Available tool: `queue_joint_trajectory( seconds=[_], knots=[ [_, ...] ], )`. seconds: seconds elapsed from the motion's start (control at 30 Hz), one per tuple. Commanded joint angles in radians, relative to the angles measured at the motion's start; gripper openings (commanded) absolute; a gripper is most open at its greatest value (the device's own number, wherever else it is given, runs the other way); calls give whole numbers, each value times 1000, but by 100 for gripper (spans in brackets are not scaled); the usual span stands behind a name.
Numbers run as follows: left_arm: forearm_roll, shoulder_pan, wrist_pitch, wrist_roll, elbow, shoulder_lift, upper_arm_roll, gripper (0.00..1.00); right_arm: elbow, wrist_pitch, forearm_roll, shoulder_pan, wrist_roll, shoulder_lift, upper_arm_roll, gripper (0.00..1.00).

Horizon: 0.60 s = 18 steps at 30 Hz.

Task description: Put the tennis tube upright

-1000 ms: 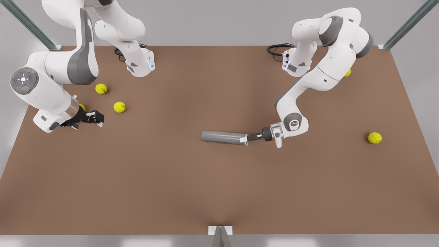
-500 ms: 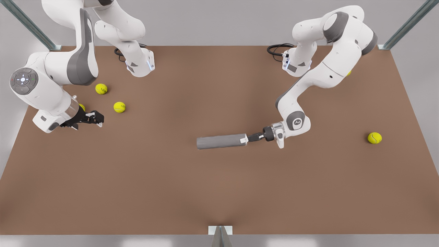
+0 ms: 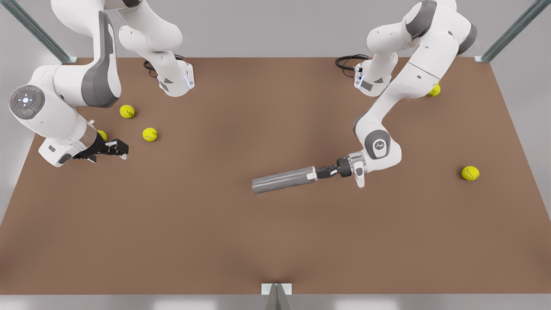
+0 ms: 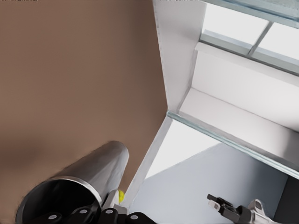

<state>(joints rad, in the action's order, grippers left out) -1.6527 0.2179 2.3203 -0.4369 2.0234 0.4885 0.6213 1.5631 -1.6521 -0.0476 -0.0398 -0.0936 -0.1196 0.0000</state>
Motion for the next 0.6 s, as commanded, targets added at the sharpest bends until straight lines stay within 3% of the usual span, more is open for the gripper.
queue_joint_trajectory(
  seconds=[0.0, 0.57],
  knots=[
    [16, 0, -1, 1, 1, -2, 0, 21, 0, 0, 0, 0, 0, 0, 0, 100],
    [237, 40, -1, 204, 41, -128, -5, 21, 0, 0, 0, -2, 2, 0, 0, 100]
  ],
)
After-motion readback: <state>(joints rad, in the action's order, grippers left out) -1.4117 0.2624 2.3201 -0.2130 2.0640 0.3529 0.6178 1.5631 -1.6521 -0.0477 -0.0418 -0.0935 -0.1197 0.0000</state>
